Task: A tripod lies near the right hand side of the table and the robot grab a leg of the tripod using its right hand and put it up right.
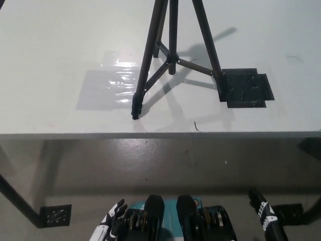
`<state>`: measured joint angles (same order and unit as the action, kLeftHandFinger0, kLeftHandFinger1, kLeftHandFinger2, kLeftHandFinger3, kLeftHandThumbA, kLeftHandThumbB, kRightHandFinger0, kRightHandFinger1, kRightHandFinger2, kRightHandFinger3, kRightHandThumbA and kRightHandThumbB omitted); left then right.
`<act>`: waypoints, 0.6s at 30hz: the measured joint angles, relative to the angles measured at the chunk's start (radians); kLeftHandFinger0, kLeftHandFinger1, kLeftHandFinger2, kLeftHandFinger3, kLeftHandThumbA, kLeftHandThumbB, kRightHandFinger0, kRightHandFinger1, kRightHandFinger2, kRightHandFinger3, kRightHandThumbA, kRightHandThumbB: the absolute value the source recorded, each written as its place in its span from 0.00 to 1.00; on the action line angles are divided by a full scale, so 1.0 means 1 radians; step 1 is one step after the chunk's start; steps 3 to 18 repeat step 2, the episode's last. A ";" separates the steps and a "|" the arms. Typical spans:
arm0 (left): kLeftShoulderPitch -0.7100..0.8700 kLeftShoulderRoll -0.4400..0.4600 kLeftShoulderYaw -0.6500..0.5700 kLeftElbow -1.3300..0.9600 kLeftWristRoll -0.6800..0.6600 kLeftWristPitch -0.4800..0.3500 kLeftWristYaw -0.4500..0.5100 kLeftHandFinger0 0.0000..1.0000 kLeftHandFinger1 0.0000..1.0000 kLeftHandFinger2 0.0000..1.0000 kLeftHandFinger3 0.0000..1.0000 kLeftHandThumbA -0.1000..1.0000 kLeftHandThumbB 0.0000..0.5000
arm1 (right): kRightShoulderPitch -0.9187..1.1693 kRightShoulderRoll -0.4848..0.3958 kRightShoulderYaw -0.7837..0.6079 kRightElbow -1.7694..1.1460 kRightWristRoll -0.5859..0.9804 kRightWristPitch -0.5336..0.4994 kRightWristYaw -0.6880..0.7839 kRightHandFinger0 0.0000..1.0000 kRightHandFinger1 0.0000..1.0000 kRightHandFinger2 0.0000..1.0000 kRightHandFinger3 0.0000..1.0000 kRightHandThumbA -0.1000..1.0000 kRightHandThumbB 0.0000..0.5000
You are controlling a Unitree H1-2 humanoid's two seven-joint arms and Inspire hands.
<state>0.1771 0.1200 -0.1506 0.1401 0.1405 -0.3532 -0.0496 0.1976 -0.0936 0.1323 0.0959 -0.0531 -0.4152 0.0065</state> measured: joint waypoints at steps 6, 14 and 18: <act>0.002 -0.002 -0.002 0.000 0.000 0.000 0.000 1.00 1.00 1.00 1.00 1.00 0.85 | 0.001 -0.003 -0.004 0.000 0.001 0.000 0.000 1.00 1.00 1.00 1.00 1.00 0.98; 0.002 -0.002 -0.002 0.000 0.000 0.000 0.000 1.00 1.00 1.00 1.00 1.00 0.85 | 0.001 -0.003 -0.004 0.000 0.001 0.000 0.000 1.00 1.00 1.00 1.00 1.00 0.98; 0.002 -0.002 -0.002 0.000 0.000 0.000 0.000 1.00 1.00 1.00 1.00 1.00 0.85 | 0.001 -0.003 -0.004 0.000 0.001 0.000 0.000 1.00 1.00 1.00 1.00 1.00 0.98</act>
